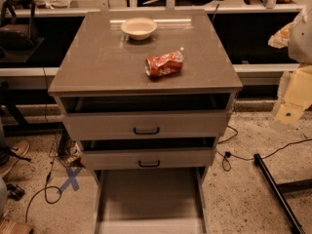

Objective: Place coke can into bottom drawer

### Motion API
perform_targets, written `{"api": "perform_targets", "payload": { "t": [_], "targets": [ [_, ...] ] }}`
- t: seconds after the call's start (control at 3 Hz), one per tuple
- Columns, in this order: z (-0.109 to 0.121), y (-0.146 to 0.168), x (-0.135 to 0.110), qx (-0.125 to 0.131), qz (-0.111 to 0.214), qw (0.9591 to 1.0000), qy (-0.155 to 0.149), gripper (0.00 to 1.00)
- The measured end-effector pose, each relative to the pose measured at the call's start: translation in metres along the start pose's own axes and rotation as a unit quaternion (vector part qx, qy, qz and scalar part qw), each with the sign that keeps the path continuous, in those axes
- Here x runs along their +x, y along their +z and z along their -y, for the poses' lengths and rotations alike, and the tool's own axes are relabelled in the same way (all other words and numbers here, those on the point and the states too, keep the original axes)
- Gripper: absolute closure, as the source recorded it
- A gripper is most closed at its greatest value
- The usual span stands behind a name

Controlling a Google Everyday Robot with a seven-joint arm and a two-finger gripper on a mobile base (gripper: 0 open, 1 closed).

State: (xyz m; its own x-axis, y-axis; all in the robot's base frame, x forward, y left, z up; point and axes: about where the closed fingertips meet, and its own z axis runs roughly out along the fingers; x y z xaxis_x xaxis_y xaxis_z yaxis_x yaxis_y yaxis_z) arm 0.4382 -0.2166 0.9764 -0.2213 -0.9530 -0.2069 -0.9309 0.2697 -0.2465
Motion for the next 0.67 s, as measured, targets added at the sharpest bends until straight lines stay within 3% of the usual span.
{"api": "perform_targets", "payload": {
  "t": [0.67],
  "targets": [
    [0.0069, 0.0012, -0.0086, 0.01, 0.012, 0.9998, -0.01, 0.0]
  ]
}}
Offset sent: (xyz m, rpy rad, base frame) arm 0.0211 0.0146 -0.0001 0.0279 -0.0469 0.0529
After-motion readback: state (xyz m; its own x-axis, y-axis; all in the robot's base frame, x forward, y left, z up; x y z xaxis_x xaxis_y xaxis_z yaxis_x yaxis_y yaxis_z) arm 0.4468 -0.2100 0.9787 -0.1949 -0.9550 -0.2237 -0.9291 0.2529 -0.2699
